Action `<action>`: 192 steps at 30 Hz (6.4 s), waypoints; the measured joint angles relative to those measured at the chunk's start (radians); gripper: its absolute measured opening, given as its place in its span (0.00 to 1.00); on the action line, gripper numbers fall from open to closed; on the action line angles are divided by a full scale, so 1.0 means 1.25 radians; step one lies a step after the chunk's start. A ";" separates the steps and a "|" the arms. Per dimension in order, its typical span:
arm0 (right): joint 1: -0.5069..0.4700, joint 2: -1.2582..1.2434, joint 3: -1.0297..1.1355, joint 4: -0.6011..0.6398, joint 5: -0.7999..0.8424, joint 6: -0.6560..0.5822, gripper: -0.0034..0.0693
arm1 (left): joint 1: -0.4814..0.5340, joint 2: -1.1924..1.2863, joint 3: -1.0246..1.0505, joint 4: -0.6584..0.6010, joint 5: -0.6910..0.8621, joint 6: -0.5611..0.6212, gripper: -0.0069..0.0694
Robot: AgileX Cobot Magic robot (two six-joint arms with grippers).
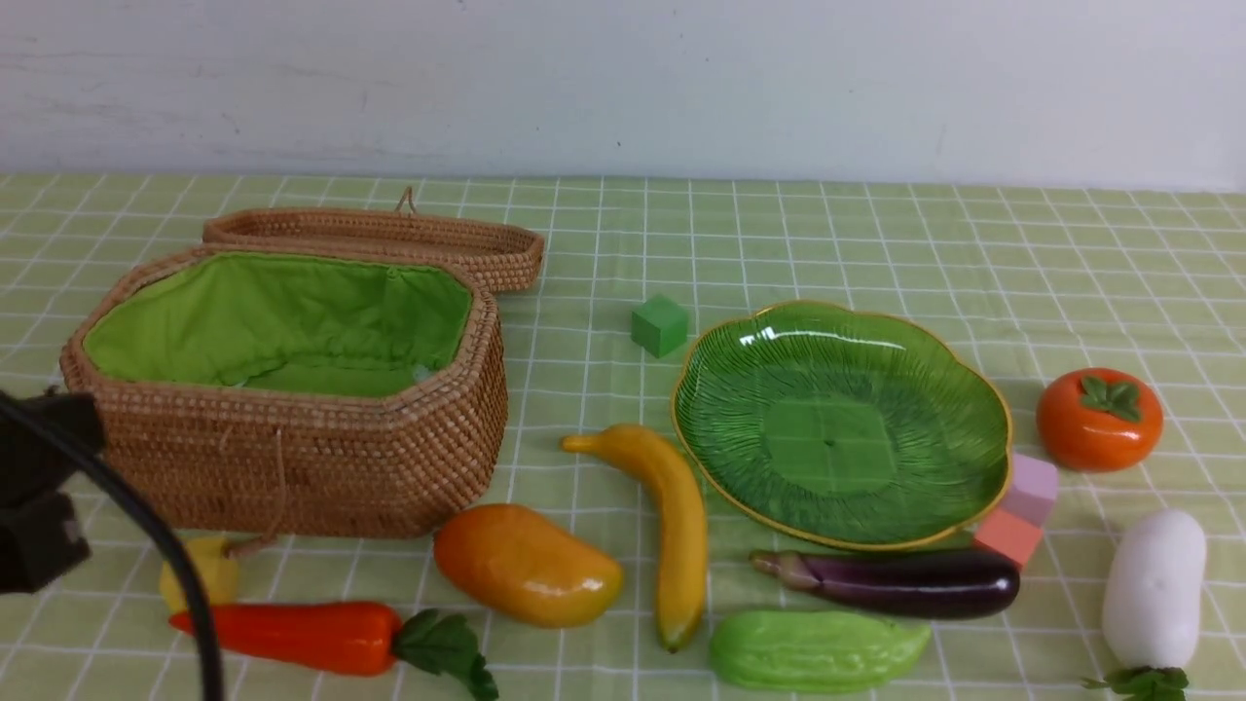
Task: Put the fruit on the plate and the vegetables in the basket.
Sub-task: Use the left arm to grab a carrot and put it into the left basket, then grab the mango with your left arm and place it on the right plate
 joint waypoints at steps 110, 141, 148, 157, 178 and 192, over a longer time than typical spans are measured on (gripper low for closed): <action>0.523 0.283 -0.461 0.037 0.492 -0.423 0.15 | -0.082 0.850 -0.228 0.233 0.290 0.769 0.60; 0.523 0.283 -0.461 0.022 0.190 -0.423 0.17 | -0.082 0.746 -0.533 0.573 0.241 0.670 0.61; 0.523 0.283 -0.461 0.015 0.185 -0.422 0.17 | -0.079 0.832 -0.540 0.622 0.147 0.602 0.61; 0.523 0.283 -0.461 0.014 0.184 -0.421 0.21 | -0.079 0.839 -0.542 0.717 0.122 0.394 0.65; 0.523 0.283 -0.461 -0.001 0.291 -0.420 0.26 | -0.243 0.737 -0.516 0.308 0.376 0.416 0.30; 0.523 0.283 -0.461 0.000 0.528 -0.420 0.26 | -0.349 0.875 -0.480 0.176 0.274 0.765 0.86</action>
